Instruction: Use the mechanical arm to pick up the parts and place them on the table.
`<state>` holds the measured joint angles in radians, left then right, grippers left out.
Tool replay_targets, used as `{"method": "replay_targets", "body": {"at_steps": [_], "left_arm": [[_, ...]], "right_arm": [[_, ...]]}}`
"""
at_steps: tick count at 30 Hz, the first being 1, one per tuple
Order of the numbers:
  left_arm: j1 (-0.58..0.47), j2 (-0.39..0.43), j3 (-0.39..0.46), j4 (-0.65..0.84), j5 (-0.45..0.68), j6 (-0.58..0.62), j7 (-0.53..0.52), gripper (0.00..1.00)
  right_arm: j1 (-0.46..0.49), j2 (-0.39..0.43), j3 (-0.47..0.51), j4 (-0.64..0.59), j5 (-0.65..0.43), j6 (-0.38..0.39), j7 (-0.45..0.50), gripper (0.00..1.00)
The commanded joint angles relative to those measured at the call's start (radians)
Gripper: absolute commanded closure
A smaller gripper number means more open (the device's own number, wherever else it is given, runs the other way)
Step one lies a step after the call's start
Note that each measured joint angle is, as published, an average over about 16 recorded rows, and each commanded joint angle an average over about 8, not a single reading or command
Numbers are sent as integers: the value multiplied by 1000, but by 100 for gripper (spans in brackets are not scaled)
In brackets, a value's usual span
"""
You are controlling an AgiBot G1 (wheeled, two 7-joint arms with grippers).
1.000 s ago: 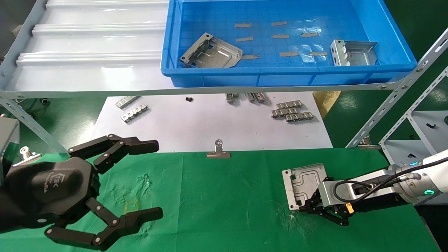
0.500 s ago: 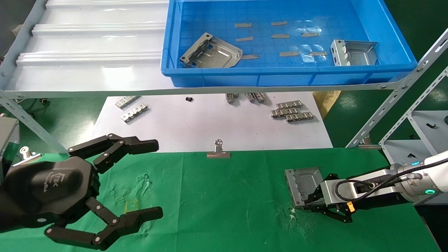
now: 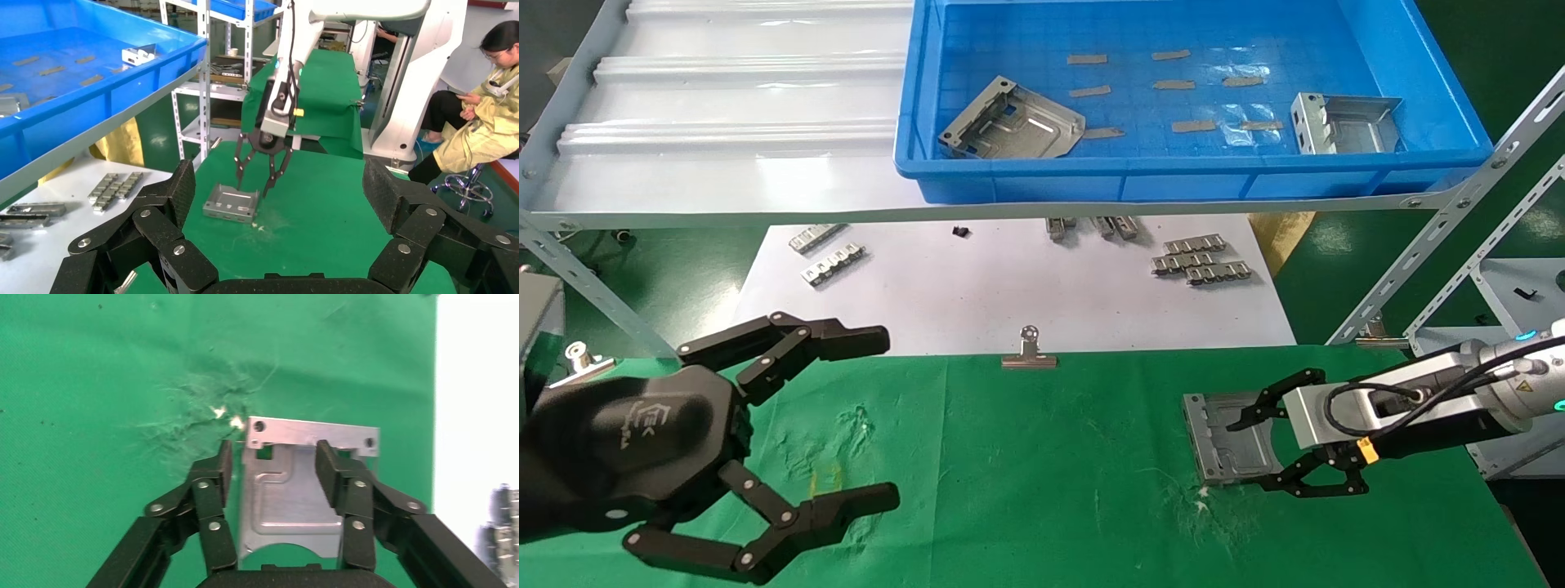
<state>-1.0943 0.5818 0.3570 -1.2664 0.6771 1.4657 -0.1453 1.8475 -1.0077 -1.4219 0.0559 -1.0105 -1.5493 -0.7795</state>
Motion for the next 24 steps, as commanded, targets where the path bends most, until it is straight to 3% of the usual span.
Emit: {"method": "replay_targets", "body": {"at_steps": [1, 12, 24], "left_arm": [[0, 0, 0, 0, 0, 0, 0, 0], [0, 0, 0, 0, 0, 0, 0, 0], [0, 0, 0, 0, 0, 0, 0, 0]], "right_arm": [[19, 1, 0, -3, -2, -17, -1, 0], [8, 71, 74, 122, 153, -58, 181, 0], [-3, 74, 84, 132, 155, -55, 183, 0]]}}
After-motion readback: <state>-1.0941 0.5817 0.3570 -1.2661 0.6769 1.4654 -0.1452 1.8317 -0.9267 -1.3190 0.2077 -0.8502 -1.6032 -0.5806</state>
